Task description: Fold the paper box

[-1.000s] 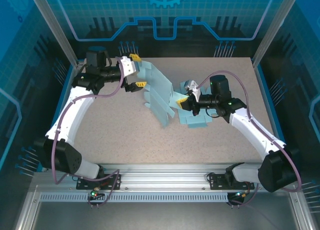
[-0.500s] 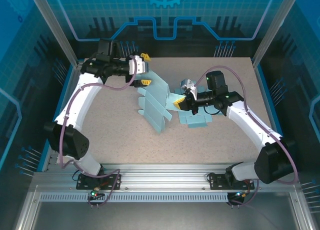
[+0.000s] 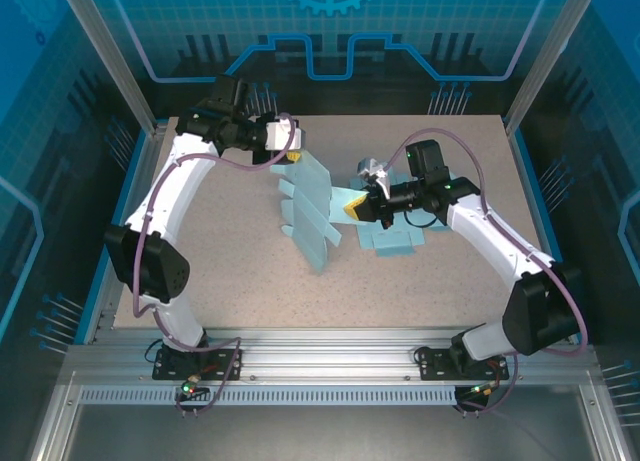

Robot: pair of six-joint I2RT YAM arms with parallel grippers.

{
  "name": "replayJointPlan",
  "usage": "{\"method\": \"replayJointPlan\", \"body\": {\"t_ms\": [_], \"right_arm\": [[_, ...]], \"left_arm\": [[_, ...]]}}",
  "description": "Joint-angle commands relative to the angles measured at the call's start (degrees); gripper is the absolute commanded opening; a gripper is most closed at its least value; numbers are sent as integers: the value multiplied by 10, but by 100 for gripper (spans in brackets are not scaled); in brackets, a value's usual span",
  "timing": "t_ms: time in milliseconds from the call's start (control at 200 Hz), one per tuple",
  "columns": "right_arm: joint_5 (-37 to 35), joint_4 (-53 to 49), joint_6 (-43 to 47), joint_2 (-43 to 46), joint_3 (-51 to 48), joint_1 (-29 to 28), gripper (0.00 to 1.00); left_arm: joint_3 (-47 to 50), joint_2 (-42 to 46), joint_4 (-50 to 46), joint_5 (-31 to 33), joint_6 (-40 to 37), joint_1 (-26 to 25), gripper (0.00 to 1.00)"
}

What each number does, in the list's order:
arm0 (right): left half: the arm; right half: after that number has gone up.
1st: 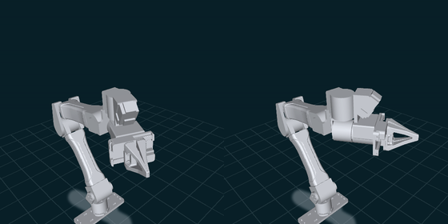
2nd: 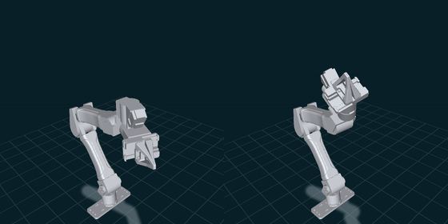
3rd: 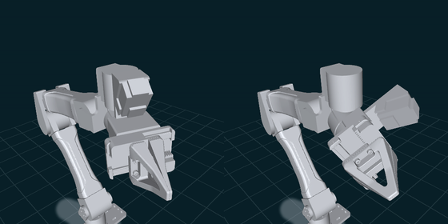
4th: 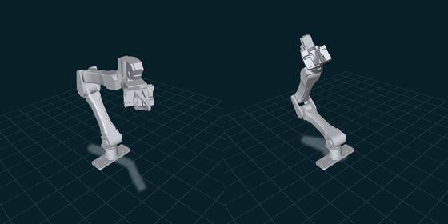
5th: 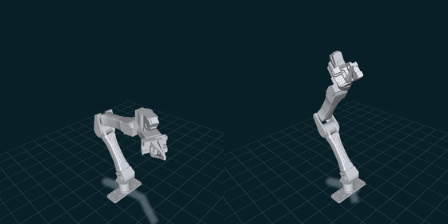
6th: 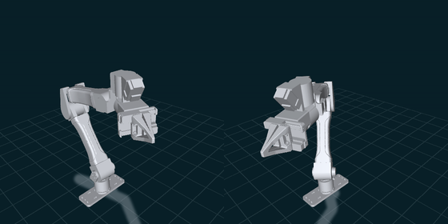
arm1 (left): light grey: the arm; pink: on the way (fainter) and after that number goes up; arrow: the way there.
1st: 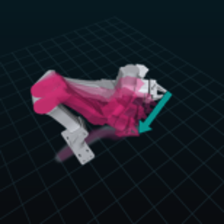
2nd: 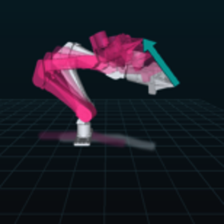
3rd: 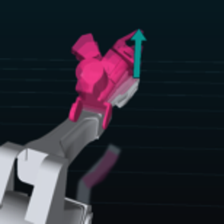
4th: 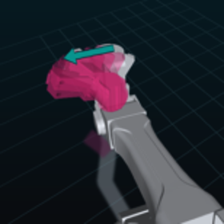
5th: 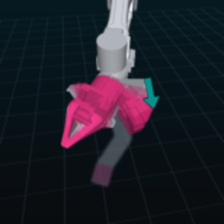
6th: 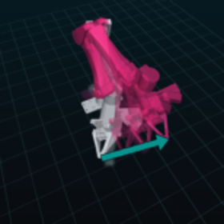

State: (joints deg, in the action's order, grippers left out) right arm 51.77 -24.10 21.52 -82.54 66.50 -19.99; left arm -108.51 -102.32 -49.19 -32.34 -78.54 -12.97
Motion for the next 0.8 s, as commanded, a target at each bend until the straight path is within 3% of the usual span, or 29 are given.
{"method": "replayJointPlan", "body": {"t_ms": [0,115,355,435,550,795], "right_arm": [[12,6,-2,-3,17,-5,0],[3,41,-41,-2,5,3,0],[-48,117,-141,-28,-25,7,0],[-76,123,-165,-46,-28,6,7],[-108,125,-196,-73,-25,7,24],[-191,94,-229,-68,-12,7,48]], "left_arm": [[-11,-2,-17,5,-7,-7,28],[20,18,7,21,0,-11,12],[145,87,99,101,48,-39,0],[175,104,128,149,96,-49,0],[203,114,138,218,154,-65,0],[199,72,141,337,289,-76,0]]}}
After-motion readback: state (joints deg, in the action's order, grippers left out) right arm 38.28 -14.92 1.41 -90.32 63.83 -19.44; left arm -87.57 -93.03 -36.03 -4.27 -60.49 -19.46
